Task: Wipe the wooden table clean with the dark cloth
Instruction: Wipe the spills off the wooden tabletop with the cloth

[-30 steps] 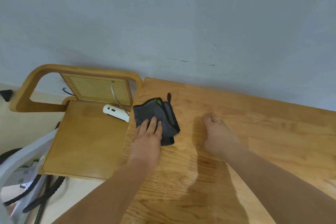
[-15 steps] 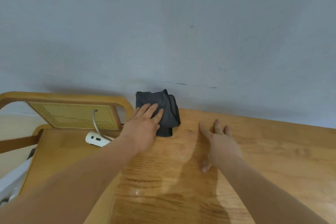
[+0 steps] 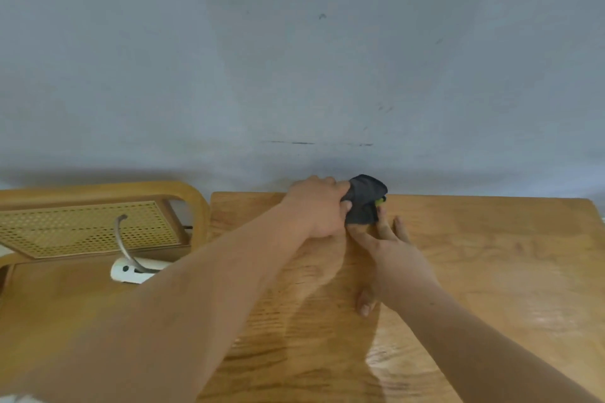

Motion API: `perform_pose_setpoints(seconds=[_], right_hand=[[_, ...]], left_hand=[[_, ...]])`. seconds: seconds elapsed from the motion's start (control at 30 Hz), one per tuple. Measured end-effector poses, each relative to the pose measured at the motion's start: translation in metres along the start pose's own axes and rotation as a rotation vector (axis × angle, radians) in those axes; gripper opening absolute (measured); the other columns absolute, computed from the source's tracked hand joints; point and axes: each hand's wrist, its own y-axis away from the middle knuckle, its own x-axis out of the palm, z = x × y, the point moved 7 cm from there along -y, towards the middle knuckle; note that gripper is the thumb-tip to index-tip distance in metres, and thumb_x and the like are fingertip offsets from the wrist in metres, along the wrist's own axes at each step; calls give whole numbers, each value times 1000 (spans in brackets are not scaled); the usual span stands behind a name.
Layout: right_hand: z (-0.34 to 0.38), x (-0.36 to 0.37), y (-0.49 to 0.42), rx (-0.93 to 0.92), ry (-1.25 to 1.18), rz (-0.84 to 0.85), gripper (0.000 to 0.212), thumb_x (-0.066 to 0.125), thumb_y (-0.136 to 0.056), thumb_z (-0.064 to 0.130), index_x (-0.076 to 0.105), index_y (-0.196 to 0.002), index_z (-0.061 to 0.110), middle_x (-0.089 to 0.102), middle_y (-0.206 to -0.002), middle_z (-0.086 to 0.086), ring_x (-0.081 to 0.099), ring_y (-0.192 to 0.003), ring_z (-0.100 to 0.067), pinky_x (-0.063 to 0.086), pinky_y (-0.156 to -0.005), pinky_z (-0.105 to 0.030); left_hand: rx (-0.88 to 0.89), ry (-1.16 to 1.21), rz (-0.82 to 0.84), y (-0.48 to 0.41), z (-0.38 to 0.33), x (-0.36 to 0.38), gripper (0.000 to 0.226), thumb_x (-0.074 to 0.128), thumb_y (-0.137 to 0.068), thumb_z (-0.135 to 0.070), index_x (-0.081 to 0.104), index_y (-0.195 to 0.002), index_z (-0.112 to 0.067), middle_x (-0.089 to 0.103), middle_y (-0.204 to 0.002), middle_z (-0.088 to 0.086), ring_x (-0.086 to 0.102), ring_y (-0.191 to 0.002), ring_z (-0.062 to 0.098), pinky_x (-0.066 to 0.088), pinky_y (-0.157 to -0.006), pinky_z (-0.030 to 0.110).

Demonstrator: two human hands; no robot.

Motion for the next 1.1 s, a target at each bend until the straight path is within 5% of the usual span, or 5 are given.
perform_pose_setpoints(seconds=[0.4, 0.5, 0.8, 0.97, 1.1], right_hand=[[3, 0, 1, 3, -11, -11, 155, 100, -56, 37, -17, -155, 58, -38, -165, 2, -25, -155, -35, 28, -123, -58], [2, 1, 0, -5, -8, -9, 155, 101, -56, 36, -16, -156, 57, -37, -165, 1, -24, -155, -36, 26, -124, -57], [0, 4, 3, -60, -14, -40, 145, 101, -59, 33, -1, -162, 46, -31, -168, -8, -19, -155, -44, 29, -120, -63], [-3, 10, 10, -260, -129, -74, 147, 96, -63, 48, -14, -161, 41, -26, -169, -8, -19, -156, -42, 19, -125, -60], [-83, -12, 24, -471, -456, -76, 110, 88, -77, 44, 20, -162, 37, 9, -172, 10, 21, -157, -22, 35, -118, -36]], left_hand=[[-365, 102, 176, 75, 159, -21, 35, 33, -106, -45, 55, -118, -21, 63, -112, 4, 56, -97, 20, 42, -75, 33], [-441, 45, 54, 66, 134, -16, 42, 27, -102, -43, 55, -123, -19, 62, -121, 9, 55, -105, 27, 45, -83, 39], [-118, -36, -137, 24, 1, 14, 52, 31, -107, -38, 28, -158, -26, 38, -160, 2, 32, -144, 29, 19, -122, 42], [-421, -68, -76, 40, 23, 8, 53, 29, -105, -38, 33, -155, -22, 44, -154, 7, 38, -140, 30, 26, -119, 41], [-651, -121, -2, 22, -6, 5, 55, 26, -97, -39, 44, -146, -20, 51, -144, 9, 45, -131, 32, 30, -115, 45]])
